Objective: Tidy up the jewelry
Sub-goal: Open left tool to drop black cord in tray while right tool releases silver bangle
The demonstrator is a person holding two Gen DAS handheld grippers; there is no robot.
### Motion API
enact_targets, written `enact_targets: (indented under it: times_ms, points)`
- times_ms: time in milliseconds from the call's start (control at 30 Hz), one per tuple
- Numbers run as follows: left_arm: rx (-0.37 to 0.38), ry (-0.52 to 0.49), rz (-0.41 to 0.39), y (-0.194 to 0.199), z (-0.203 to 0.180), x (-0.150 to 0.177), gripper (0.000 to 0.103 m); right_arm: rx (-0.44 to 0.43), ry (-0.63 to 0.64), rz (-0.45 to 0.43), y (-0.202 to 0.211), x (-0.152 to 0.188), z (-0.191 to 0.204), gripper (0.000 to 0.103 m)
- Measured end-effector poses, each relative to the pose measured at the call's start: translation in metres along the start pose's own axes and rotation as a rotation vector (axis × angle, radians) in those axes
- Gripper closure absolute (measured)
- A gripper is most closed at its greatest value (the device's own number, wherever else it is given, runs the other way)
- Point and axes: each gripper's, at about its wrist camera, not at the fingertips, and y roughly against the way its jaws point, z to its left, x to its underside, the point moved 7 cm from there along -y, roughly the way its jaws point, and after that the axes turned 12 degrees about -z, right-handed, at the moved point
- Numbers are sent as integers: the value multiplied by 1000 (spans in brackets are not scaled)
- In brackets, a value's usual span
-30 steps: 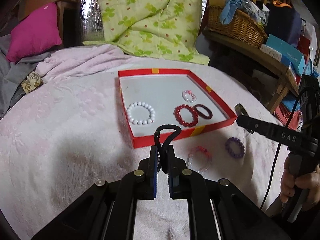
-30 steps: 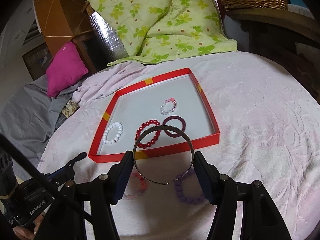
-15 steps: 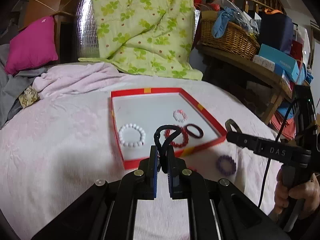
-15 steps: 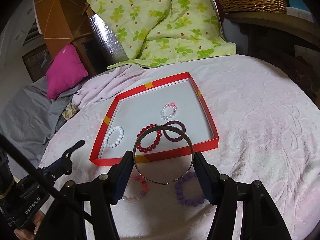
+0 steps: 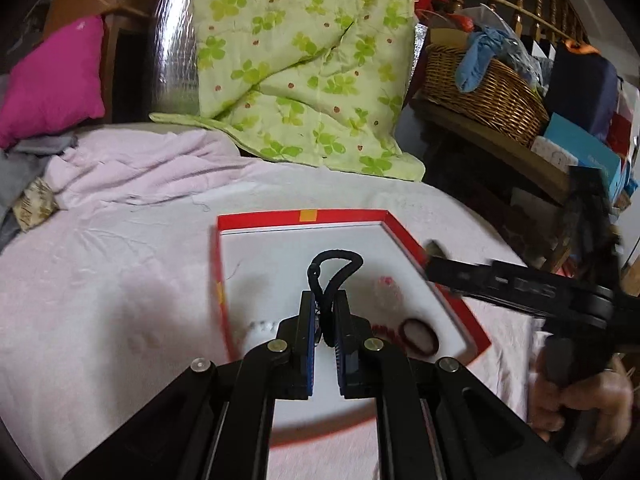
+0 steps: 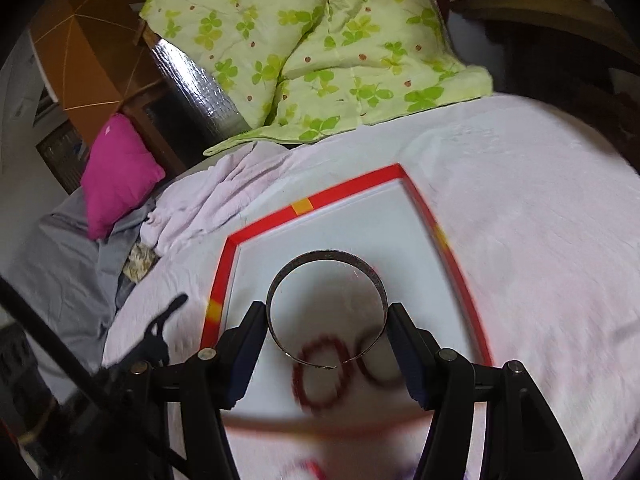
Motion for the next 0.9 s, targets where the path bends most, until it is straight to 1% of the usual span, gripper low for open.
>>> enact_targets:
  times_ms: [133, 200, 300, 400, 500, 600, 633, 667, 700, 733, 767, 800, 833, 867, 900]
  points:
    - [-10, 20, 20, -27, 8, -2, 94, -17, -54, 35, -44, -12, 2, 39]
    - [-12, 59, 63, -44, 16, 3, 94, -12, -72, 51, -68, -16, -2, 39]
    - [-28, 99, 99, -62, 24, 9, 94, -4, -113, 82, -96, -15, -10, 39]
    - [-36, 127, 133, -76, 26, 13, 94, -12, -159, 99, -116, -13, -12, 39]
    - [-62, 112, 167, -86, 27, 21, 94, 0, -181, 94, -127, -14, -15, 38]
    - [-68, 93, 202, -92, 24, 28, 94, -1, -204, 81, -132, -16, -19, 37]
    - [-75, 86, 208, -93, 23, 29, 92, 5, -212, 82, -132, -17, -20, 37]
    - [-82, 78, 213, -93, 22, 29, 90, 7, -226, 85, -131, -17, -20, 34]
    - [-83, 69, 210, -92, 19, 28, 85, 2, -236, 88, -130, -17, -21, 33]
    - [-88, 63, 204, -89, 19, 27, 75, -1, -239, 89, -129, -17, -21, 32]
    - [-97, 56, 198, -87, 18, 26, 69, 1, -237, 92, -127, -17, -22, 32]
    - [-106, 50, 190, -84, 18, 23, 59, 3, -237, 94, -124, -17, -23, 32]
    - [-116, 42, 176, -79, 18, 20, 55, -2, -241, 91, -120, -18, -25, 32]
    - [-129, 32, 159, -74, 18, 16, 54, -6, -246, 79, -113, -19, -27, 32]
    - [-140, 24, 149, -69, 18, 12, 51, -5, -245, 70, -108, -21, -28, 32]
